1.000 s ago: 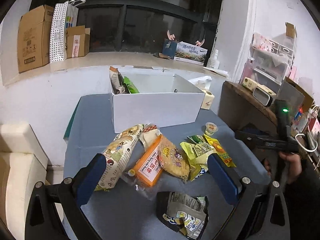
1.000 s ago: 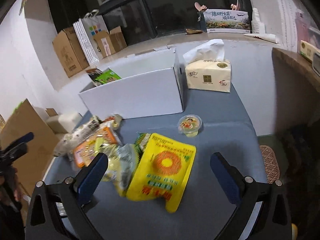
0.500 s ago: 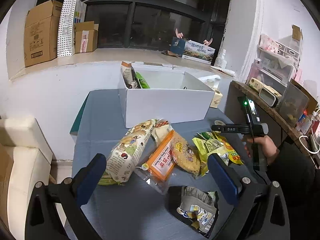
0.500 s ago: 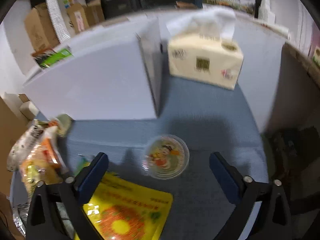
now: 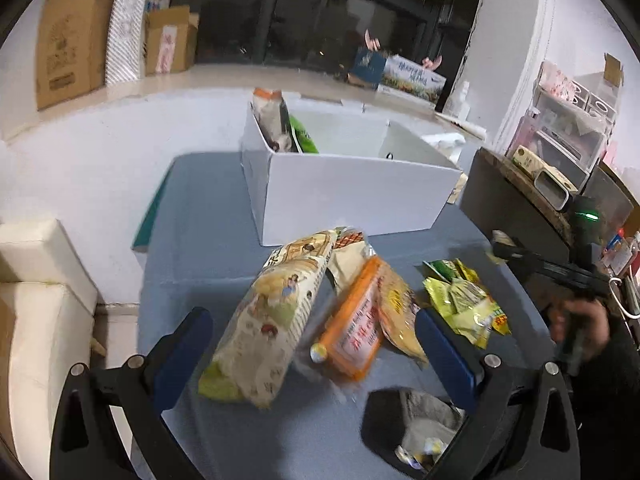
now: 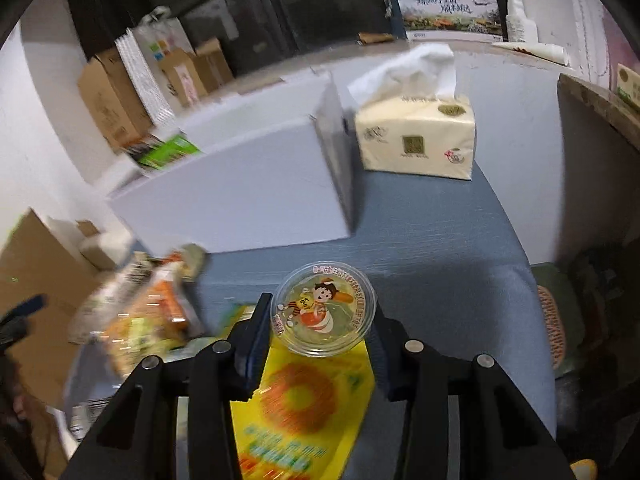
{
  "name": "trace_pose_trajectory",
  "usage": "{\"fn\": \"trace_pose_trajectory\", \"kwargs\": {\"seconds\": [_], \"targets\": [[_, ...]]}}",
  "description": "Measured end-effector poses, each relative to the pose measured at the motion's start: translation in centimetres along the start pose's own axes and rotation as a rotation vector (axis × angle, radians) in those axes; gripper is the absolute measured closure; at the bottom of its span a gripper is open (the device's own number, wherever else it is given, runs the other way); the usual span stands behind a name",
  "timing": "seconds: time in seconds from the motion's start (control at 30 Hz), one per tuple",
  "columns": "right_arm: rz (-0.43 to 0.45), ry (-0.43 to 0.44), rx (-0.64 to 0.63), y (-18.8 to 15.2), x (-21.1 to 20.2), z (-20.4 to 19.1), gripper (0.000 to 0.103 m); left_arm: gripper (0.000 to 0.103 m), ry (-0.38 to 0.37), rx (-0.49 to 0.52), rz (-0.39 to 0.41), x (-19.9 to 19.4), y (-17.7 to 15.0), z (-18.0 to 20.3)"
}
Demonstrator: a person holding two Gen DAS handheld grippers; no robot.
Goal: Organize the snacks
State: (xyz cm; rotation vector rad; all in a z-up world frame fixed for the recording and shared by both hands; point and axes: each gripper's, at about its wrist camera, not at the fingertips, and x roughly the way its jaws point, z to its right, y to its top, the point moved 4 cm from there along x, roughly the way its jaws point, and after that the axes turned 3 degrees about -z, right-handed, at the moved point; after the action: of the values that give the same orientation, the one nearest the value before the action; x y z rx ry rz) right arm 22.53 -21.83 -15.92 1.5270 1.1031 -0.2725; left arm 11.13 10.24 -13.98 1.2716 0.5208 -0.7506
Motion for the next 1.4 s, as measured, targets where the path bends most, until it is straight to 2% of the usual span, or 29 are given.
{"fn": "trace_pose_trajectory", "kwargs": {"seconds": [0.13,0.27,0.33,0.37,0.4,0.43,0.47,0.5,0.53,0.63,0.8,0.9,1.03,1.17,1.27,1.4], "targets": [[0.053,0.061,-0.009,-0.6,-3.3,-2.0,0.056,0.000,-0.011,0.032,-0.119,4.5,1.3,-1.2],[0.086,0.075,-0.044,-1.0,-5.3,-3.5,0.056,0.003,-0.005,0.048,-0.182,7.4,2.2,-2.0],[0.094,0.075,-0.063,-1.1,-5.9,-4.0,0.056,0.018,0.013,0.063,-0.215,8.6,2.3,-2.2],[0.099,0.078,-0.071,-1.2,-6.1,-4.3,0.056,0.037,0.036,0.067,-0.238,9.3,2.3,-2.4],[0.098,0.082,-0.076,-1.2,-6.3,-4.4,0.056,0.051,0.032,0.061,-0.251,9.7,2.3,-2.6],[0.095,0.083,-0.080,-1.3,-6.3,-4.6,0.056,0.055,-0.008,0.051,-0.259,9.9,2.2,-2.5],[0.096,0.080,-0.082,-1.3,-6.2,-4.8,0.056,0.058,-0.001,0.069,-0.250,9.7,2.2,-2.2],[0.094,0.081,-0.084,-1.4,-6.2,-4.8,0.056,0.067,0.008,0.085,-0.239,9.4,2.1,-2.0],[0.092,0.084,-0.086,-1.4,-6.1,-4.9,0.056,0.069,0.002,0.086,-0.228,9.0,2.0,-1.7],[0.089,0.097,-0.090,-1.5,-6.0,-5.2,0.056,0.070,0.002,0.058,-0.169,7.0,1.9,-1.7],[0.107,0.116,-0.110,-1.0,-6.5,-6.3,0.056,0.071,-0.007,0.042,-0.018,1.6,3.3,-1.4],[0.133,0.122,-0.129,0.3,-6.9,-7.3,0.056,0.071,-0.046,0.020,0.102,-2.1,5.9,-0.2],[0.166,0.132,-0.165,3.9,-6.7,-9.1,0.056,0.071,-0.117,0.019,0.204,-4.0,10.4,2.4],[0.184,0.131,-0.159,10.0,-5.0,-9.8,0.056,0.071,-0.138,0.025,0.248,-2.4,16.4,4.9],[0.163,0.093,-0.132,14.6,-2.2,-8.8,0.056,0.071,-0.130,0.020,0.219,1.4,20.6,6.1],[0.101,0.048,-0.120,18.0,1.7,-6.9,0.056,0.069,-0.092,0.029,0.164,5.9,23.6,6.5]]}}
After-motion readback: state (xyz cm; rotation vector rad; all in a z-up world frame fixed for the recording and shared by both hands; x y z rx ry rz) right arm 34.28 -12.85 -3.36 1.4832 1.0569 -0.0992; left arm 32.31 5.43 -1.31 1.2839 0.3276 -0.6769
